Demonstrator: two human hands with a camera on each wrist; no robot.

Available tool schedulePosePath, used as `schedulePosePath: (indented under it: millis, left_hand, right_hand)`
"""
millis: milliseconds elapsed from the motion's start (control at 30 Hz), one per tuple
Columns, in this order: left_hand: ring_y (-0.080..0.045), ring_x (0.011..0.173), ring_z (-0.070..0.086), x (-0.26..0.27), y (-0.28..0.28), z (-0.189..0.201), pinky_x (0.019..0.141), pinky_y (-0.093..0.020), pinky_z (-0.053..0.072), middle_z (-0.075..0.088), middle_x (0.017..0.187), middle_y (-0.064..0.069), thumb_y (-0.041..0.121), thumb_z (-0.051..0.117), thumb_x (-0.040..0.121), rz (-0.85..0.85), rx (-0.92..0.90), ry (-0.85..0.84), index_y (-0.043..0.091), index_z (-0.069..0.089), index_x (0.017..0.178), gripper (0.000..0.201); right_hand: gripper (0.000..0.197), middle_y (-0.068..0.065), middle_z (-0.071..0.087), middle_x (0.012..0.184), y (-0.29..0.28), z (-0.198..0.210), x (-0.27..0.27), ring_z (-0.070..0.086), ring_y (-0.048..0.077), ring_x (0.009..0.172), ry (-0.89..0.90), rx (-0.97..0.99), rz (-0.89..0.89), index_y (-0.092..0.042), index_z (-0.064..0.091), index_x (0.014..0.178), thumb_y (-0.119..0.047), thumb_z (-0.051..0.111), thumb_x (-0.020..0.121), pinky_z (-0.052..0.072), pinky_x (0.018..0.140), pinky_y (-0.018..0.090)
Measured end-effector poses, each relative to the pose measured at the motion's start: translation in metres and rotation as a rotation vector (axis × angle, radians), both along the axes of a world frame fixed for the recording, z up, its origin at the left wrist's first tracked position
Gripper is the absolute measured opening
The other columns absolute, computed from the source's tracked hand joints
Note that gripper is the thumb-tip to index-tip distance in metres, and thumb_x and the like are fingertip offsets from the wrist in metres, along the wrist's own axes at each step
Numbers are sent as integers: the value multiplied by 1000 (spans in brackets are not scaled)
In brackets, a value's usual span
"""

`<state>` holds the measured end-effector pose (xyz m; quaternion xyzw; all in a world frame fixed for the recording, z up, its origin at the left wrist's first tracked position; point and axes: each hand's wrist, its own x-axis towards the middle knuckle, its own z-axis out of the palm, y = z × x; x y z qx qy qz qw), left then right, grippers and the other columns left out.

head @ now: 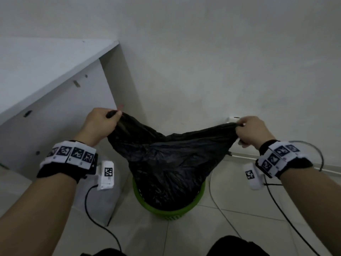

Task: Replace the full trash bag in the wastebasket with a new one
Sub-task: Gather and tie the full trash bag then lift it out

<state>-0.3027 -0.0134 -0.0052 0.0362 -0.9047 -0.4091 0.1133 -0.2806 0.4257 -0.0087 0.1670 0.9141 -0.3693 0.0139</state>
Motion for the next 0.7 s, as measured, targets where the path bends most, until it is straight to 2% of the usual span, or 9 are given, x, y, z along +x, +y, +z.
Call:
schedulePosePath:
  millis: [100, 167, 233, 333, 400, 433, 500, 600, 700]
  left_hand:
    - [-28, 80, 68, 3, 0, 18, 79, -41, 55, 73, 86, -12, 57, 51, 90, 32, 11, 113, 2, 70, 89, 59]
    - [-22, 76, 63, 2, 5, 28, 74, -34, 50, 68, 82, -10, 55, 53, 92, 24, 134, 175, -1, 69, 88, 58]
    - [-23, 79, 65, 2, 13, 33, 78, -37, 54, 71, 85, -13, 50, 57, 92, -11, 252, 190, 6, 72, 87, 46]
    - [-18, 75, 64, 2, 26, 34, 78, -36, 52, 74, 85, -17, 34, 59, 96, -79, 197, 195, 10, 73, 83, 31]
    - [-7, 69, 63, 3, 31, 32, 75, -29, 49, 75, 73, 2, 37, 58, 97, -80, 94, 205, 10, 73, 79, 35]
    - [-1, 68, 62, 5, 33, 33, 73, -24, 47, 72, 66, 14, 40, 57, 97, -76, 47, 197, 13, 74, 77, 38]
    - [-4, 76, 64, 7, 35, 34, 76, -23, 44, 68, 67, 19, 45, 49, 100, -75, -23, 167, 22, 75, 75, 43]
    - [-16, 88, 63, 13, 42, 42, 83, -24, 41, 70, 81, 1, 48, 36, 103, -95, -88, 156, 19, 77, 79, 55]
    - [-18, 87, 60, 18, 55, 51, 85, -25, 41, 68, 86, -3, 43, 29, 106, -96, -133, 201, 15, 76, 82, 60]
  right_hand:
    - [29, 15, 69, 59, 9, 25, 10, 63, 26, 46, -257, 91, 118, 6, 66, 78, -14, 57, 96, 52, 45, 27]
    - [24, 17, 65, 62, 14, 40, 10, 62, 24, 48, -229, -71, 130, 4, 65, 83, -13, 59, 98, 53, 44, 26]
    - [17, 16, 58, 69, 9, 46, 13, 60, 22, 52, -184, -300, 129, -2, 60, 83, -1, 54, 99, 57, 46, 27]
    - [24, 12, 53, 72, -2, 42, 17, 51, 18, 54, -168, -430, 138, -6, 60, 84, 6, 46, 99, 57, 51, 29]
    - [25, 8, 51, 69, -1, 45, 16, 45, 16, 54, -92, -530, 102, -8, 64, 86, 4, 46, 100, 56, 54, 29]
    - [25, 6, 50, 67, 1, 47, 16, 44, 16, 55, -44, -520, 83, -8, 66, 86, 2, 48, 100, 55, 53, 28]
    - [22, 7, 52, 65, 3, 55, 19, 48, 18, 54, -4, -293, 83, -6, 68, 82, -9, 55, 100, 56, 51, 28]
    - [28, 13, 61, 75, 0, 75, 23, 57, 24, 65, 42, -112, 132, -2, 66, 79, -21, 59, 99, 56, 58, 31]
    - [22, 11, 69, 95, -9, 116, 21, 65, 25, 85, 301, -664, 101, -11, 59, 82, -20, 53, 100, 53, 78, 39]
